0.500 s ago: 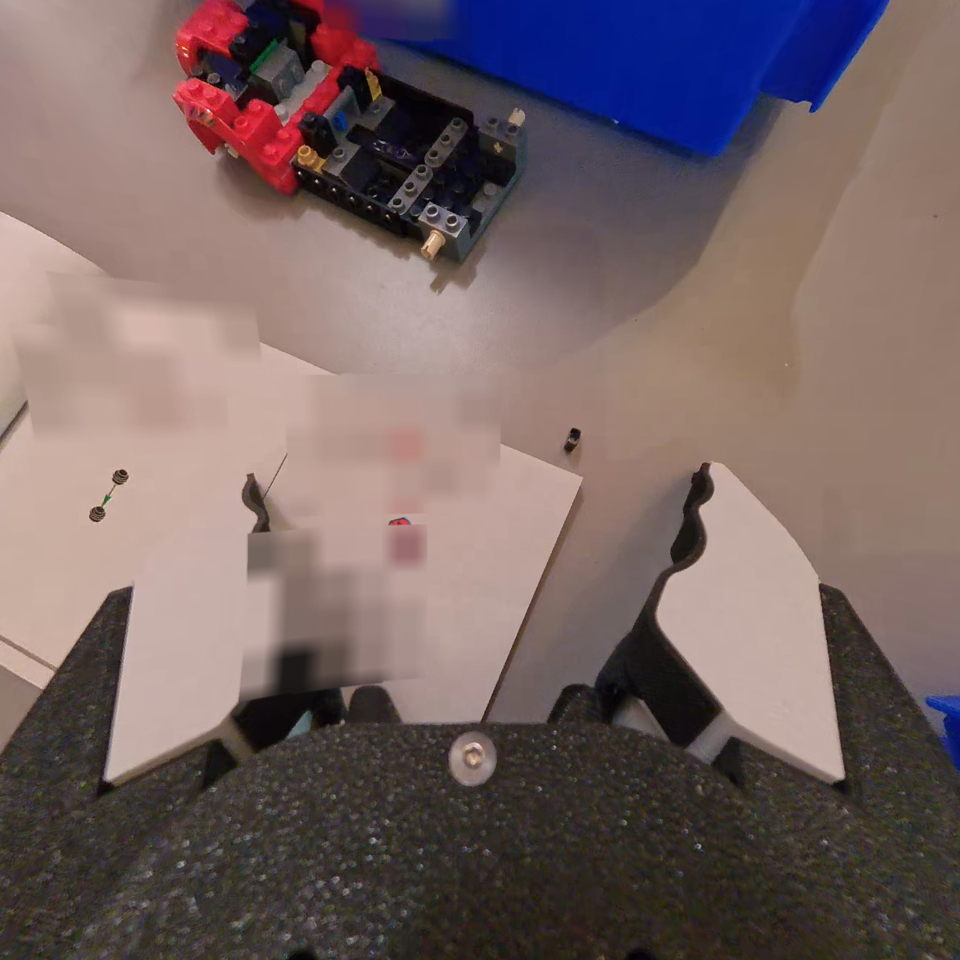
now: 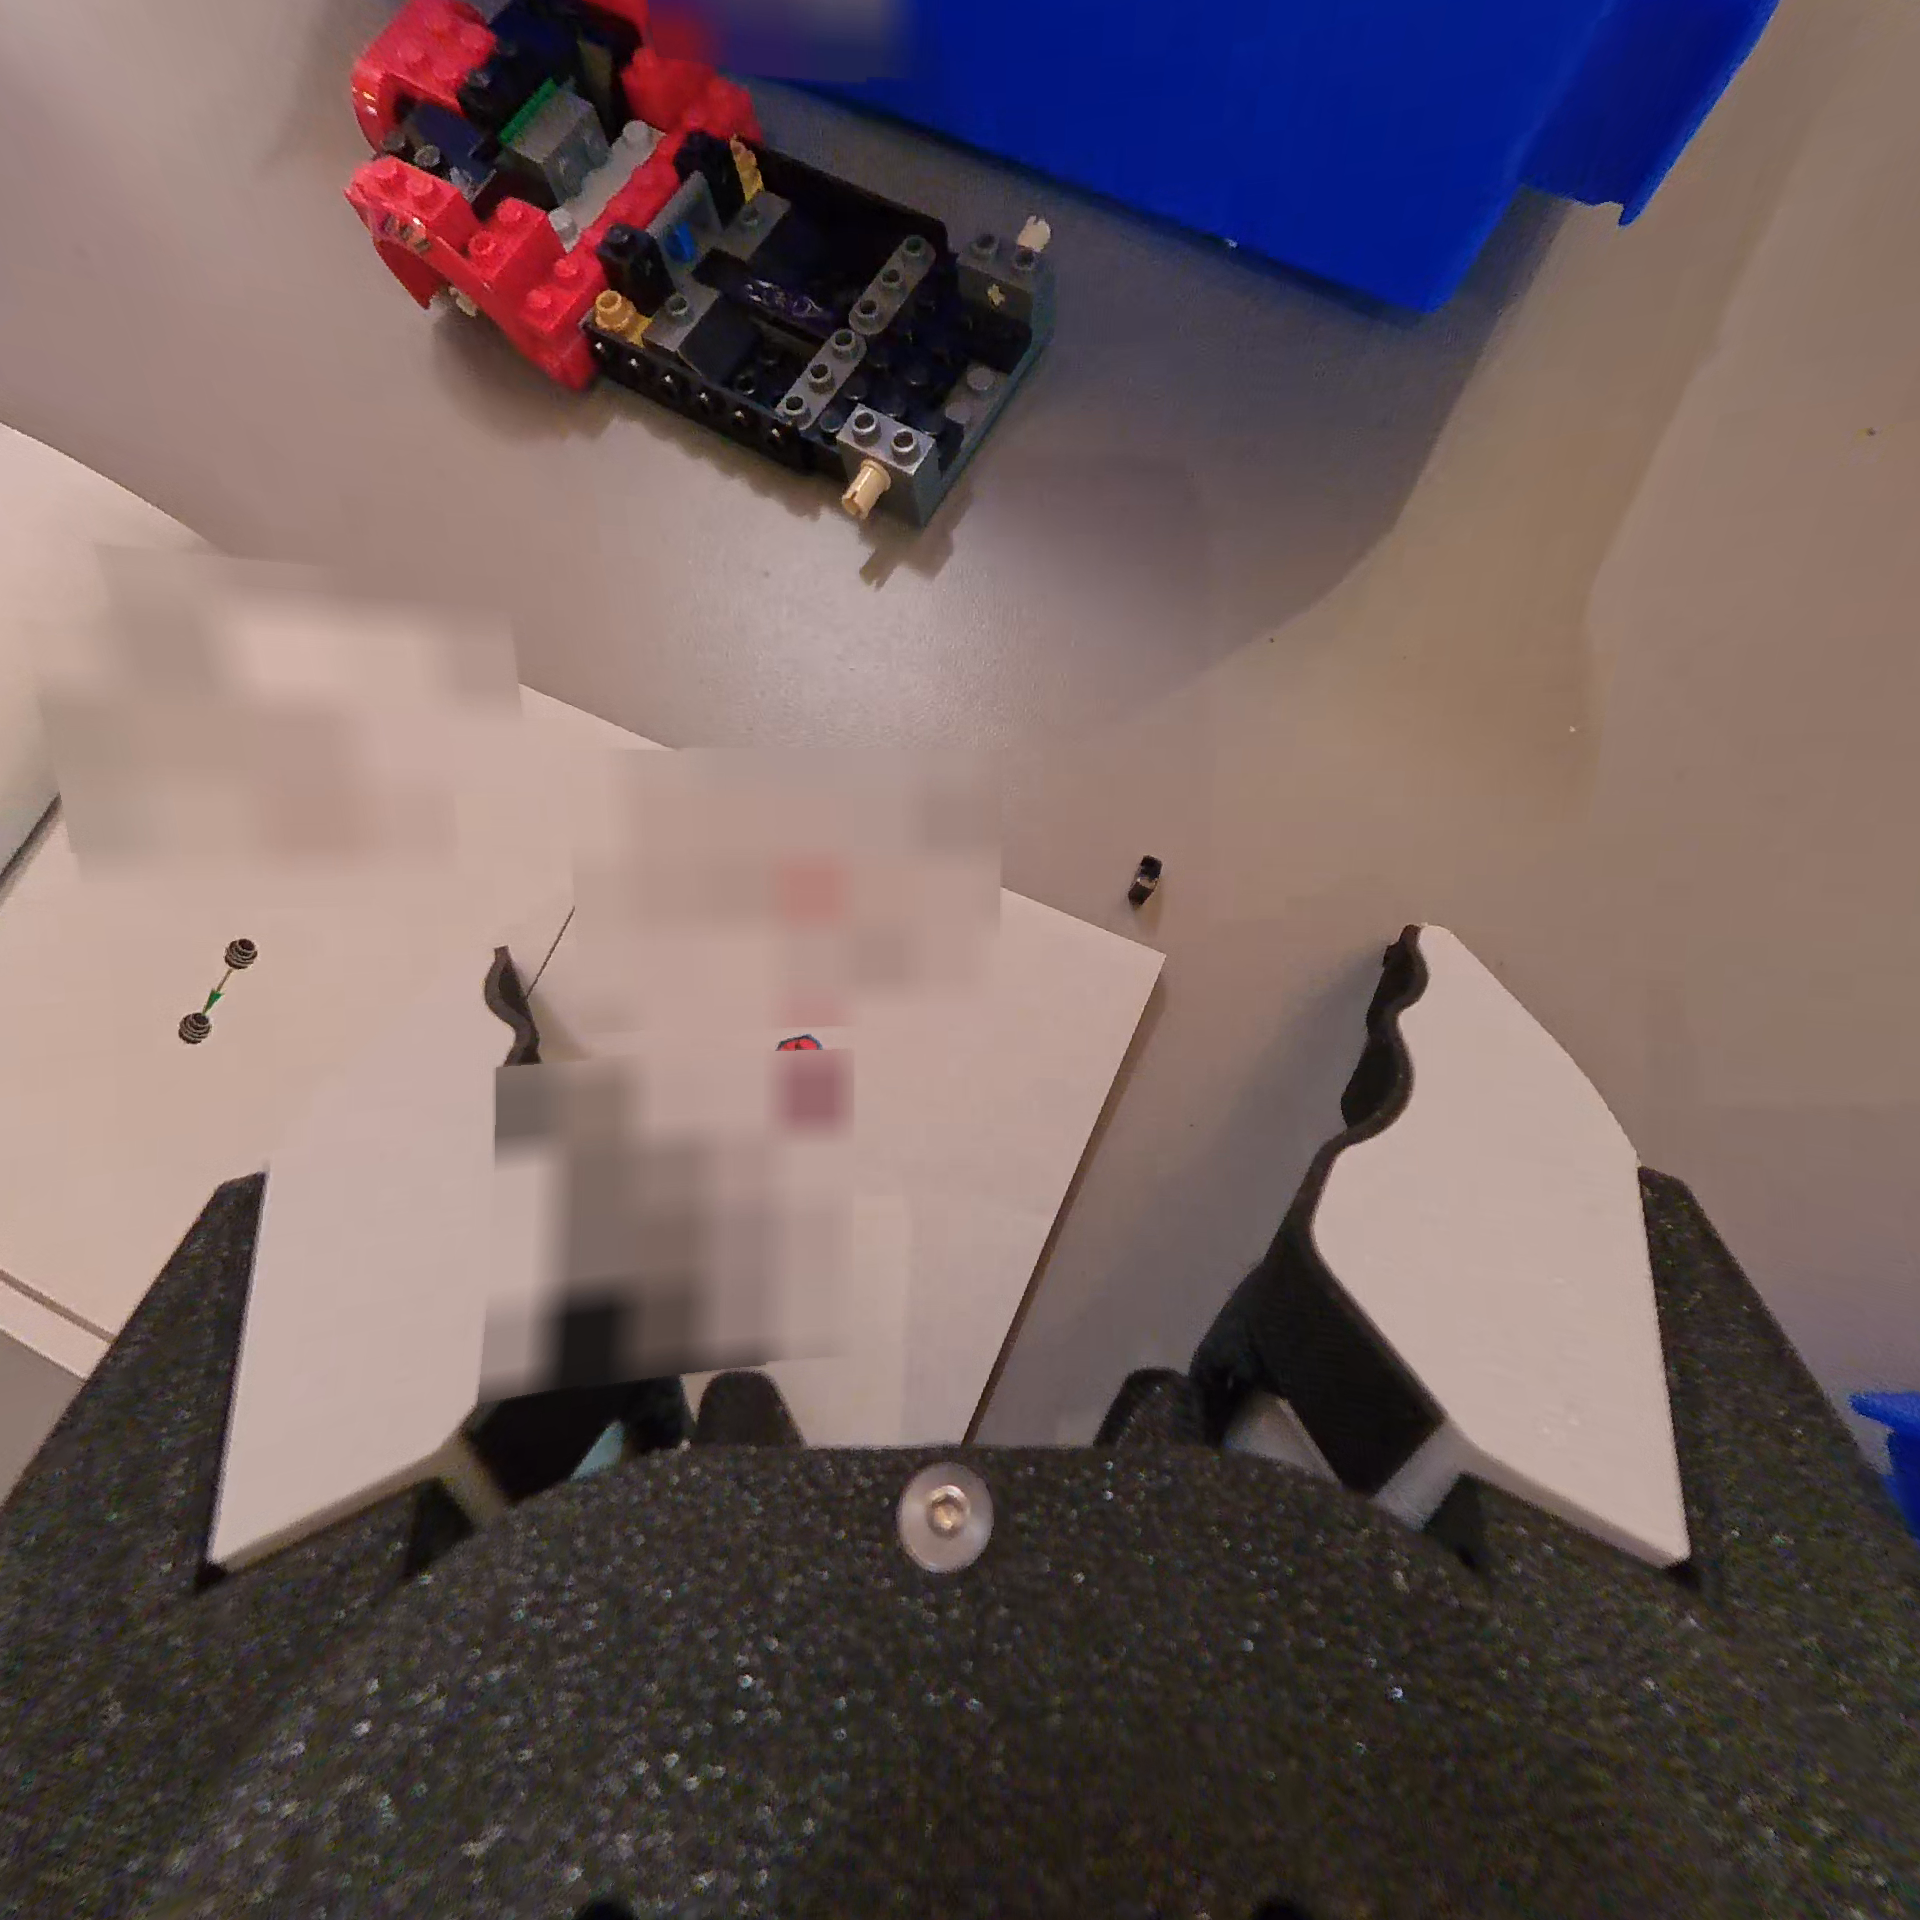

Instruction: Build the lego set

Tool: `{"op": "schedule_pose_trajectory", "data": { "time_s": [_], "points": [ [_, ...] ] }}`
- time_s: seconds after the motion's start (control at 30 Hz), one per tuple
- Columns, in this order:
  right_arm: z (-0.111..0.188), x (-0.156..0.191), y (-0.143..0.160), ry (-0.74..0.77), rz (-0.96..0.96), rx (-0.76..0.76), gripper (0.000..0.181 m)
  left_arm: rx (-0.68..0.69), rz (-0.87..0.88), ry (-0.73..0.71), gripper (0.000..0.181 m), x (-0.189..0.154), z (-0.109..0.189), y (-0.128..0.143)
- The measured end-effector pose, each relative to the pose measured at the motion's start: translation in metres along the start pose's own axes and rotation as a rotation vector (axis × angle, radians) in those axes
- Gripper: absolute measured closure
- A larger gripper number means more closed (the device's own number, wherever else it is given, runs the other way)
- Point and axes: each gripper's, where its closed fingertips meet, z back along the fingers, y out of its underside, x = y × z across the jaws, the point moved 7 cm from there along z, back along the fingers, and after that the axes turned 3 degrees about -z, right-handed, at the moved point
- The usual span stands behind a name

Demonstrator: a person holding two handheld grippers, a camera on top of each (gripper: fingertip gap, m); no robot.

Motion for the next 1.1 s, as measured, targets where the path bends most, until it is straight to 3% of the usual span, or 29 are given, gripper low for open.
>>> {"op": "schedule_pose_trajectory", "data": {
  "time_s": [0.6,1.1],
  "points": [
    [0.0000,-0.0001,0.0001,0.000,0.000,0.000,0.035,-0.013,-0.026,0.025,0.174,-0.0030,0.0000,-0.0003],
    [-0.0001,0.0001,0.0000,0.000,0.000,0.000,0.035,-0.052,-0.013,-0.054,0.174,0.0024,0.0036,-0.0051]
  ]
}}
